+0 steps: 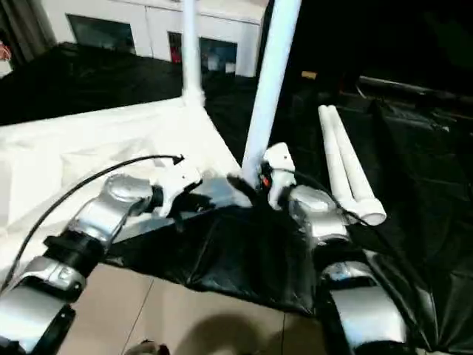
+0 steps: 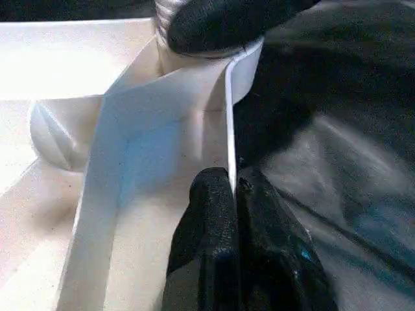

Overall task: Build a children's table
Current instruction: Insert table leg to table base

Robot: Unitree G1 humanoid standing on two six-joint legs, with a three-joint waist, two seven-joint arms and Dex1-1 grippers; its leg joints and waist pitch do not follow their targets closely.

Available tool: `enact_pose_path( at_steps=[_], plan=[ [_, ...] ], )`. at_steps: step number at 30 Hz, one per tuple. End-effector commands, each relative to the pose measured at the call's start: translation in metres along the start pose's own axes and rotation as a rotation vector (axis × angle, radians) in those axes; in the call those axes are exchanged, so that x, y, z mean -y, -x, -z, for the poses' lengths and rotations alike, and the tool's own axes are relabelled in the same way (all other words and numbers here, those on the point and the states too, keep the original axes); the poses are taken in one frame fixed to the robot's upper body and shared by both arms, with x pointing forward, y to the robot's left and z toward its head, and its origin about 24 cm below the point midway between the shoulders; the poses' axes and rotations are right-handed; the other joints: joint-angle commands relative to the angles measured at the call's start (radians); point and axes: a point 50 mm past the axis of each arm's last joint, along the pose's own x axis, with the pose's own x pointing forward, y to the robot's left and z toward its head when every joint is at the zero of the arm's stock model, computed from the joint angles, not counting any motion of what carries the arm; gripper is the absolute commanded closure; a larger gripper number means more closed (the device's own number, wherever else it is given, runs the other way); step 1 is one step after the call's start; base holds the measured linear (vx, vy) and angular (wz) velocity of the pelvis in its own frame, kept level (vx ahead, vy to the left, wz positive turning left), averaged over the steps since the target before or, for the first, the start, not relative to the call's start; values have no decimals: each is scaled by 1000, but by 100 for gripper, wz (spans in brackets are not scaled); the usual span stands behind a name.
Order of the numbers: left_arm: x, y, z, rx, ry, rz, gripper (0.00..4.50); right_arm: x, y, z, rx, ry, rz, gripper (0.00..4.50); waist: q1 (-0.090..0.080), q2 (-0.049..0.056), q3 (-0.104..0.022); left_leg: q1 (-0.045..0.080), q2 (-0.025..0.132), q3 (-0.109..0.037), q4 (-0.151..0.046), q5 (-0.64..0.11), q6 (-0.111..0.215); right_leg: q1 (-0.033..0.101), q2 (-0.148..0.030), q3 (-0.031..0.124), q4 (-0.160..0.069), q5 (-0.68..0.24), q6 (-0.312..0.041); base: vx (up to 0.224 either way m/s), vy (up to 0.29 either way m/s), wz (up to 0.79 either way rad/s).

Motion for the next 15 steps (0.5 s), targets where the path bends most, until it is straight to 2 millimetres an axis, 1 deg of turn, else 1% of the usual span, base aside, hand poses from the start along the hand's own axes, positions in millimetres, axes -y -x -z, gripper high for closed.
enact_pose_path(
  at_steps=[1, 3, 4, 5, 6, 10, 11, 13, 15],
  plan=[
    [9, -5, -23, 101, -87, 96, 450, -12, -3, 7, -62, 17, -127, 103, 3, 11, -68, 23, 53, -14, -67, -251, 41, 52, -78, 49, -69, -157, -247, 0, 0, 0],
    [9, -2, -19, 82, -101, 143, 450, -13, 3, 8, -97, 26, -201, 103, 9, 10, -66, 22, 53, -13, -66, -256, 41, 55, -76, 48, -70, -175, -241, 0, 0, 0],
    [9, 0, -16, 68, -105, 161, 450, -13, 6, 9, -117, 32, -234, 103, 11, 15, -66, 22, 53, -13, -66, -255, 42, 54, -76, 48, -70, -175, -240, 0, 0, 0],
    [9, 2, -14, 52, -111, 179, 450, -12, 9, 10, -138, 38, -259, 103, 12, 14, -67, 22, 54, -13, -66, -253, 43, 54, -76, 48, -69, -172, -240, 0, 0, 0],
    [8, 4, -12, 39, -117, 196, 450, -12, 13, 10, -160, 42, -289, 103, 17, 14, -68, 24, 54, -12, -64, -243, 45, 53, -76, 48, -68, -156, -244, 0, 0, 0],
    [7, 8, -10, 26, -125, 238, 450, -12, 19, 11, -202, 59, -352, 103, 21, 16, -68, 23, 55, -12, -65, -243, 37, 52, -77, 47, -65, -151, -249, 0, 0, 0],
    [7, 9, -10, 23, -128, 243, 450, -13, 20, 11, -206, 61, -359, 117, 21, 15, -68, 24, 55, -12, -65, -245, 36, 52, -77, 47, -65, -154, -250, 0, 0, 0],
    [7, 10, -9, 17, -133, 257, 450, -13, 21, 11, -212, 65, -373, 117, 23, 17, -67, 25, 55, -12, -65, -259, 30, 52, -78, 48, -66, -171, -249, 0, 0, 0],
    [8, 11, -8, 16, -138, 272, 450, -14, 21, 10, -208, 63, -379, 145, 26, 17, -69, 26, 56, -12, -64, -250, 28, 52, -78, 48, -64, -156, -249, 0, 0, 0]
  ],
)
